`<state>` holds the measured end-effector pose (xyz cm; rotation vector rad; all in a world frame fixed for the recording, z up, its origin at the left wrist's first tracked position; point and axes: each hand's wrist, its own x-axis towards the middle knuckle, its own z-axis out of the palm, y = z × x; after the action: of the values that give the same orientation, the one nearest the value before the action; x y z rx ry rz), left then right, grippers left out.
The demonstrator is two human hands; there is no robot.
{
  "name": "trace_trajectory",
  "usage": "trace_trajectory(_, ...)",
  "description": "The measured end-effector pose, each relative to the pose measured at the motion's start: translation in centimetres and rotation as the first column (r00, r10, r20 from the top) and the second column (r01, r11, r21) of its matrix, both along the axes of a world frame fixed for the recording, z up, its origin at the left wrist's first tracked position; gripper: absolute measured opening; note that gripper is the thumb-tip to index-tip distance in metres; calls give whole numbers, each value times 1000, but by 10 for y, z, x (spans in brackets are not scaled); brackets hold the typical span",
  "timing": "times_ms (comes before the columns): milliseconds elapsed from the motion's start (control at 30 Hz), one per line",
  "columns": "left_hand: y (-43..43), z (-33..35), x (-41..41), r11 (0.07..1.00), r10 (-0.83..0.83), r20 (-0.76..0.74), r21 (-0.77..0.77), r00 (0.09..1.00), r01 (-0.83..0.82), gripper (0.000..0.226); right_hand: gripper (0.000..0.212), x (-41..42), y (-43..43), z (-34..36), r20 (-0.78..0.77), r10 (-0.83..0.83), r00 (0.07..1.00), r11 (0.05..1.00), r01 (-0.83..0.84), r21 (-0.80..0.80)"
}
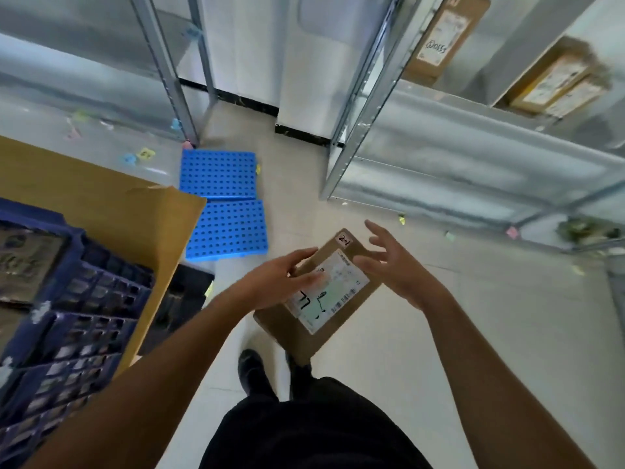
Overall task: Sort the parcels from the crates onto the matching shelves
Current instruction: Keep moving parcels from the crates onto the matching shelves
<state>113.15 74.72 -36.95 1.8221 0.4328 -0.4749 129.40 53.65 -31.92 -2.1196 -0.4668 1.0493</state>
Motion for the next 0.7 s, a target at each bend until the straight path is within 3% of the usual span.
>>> trace_trajectory(67, -8, -3, 8, 990, 131, 48, -59, 990, -128, 67, 89, -6, -15, -5, 73, -147, 986, 986, 151, -65)
trace_trajectory(133, -17, 0, 18, 957, 266, 107, -150, 958, -249, 73, 98, -14, -28, -6, 51, -249, 967, 964, 253, -77)
trace_trajectory(267, -45, 14, 44, 905, 372, 210, -297, 904, -304, 67, 88, -25, -42, -3, -6, -282, 960, 959, 282, 41)
trace_trajectory(400, -73, 28, 77, 922, 355, 266, -258, 896, -289, 71, 69, -12, -47, -1, -1, -374, 927, 910, 367, 195)
trace_trajectory(467, -83, 31, 95, 924, 360, 278, -242, 891, -298, 63, 62, 5, -53, 1, 23, -409, 912, 893, 395, 216)
trace_trajectory(567, -94, 36, 130, 939, 332, 299, -192, 894, -285, 52, 61, 41, -63, 2, 14, -428, 904, 882, 414, 226)
trace_trajectory(700, -122, 43, 178, 953, 302, 294, -127, 907, -276, 55, 56, 89, -83, 4, -21, -445, 895, 859, 433, 272)
